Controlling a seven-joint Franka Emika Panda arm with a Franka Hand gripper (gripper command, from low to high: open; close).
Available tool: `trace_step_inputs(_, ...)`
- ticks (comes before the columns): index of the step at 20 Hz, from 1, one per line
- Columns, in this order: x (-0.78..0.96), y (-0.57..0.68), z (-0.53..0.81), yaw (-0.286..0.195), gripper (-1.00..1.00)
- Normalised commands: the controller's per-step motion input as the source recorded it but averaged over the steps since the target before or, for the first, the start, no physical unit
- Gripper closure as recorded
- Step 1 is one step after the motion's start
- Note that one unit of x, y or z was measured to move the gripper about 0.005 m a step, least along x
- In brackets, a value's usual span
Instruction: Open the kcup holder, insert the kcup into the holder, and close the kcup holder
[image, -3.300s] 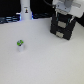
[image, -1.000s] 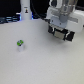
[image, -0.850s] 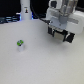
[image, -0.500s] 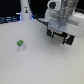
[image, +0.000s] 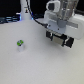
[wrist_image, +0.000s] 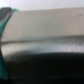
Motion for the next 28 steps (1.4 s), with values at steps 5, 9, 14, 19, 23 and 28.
trace_step_inputs(5,0.21,-0.07,0.30,-0.076,-1.00)
trace_step_inputs(9,0.08,-0.30,0.42,-0.132,-1.00)
trace_step_inputs(14,-0.05,-0.48,0.42,-0.180,-1.00)
trace_step_inputs(19,-0.19,-0.49,0.32,-0.219,-1.00)
trace_step_inputs(23,-0.34,-0.38,0.25,-0.242,-1.00)
trace_step_inputs(28,-0.39,-0.40,0.15,-0.235,-1.00)
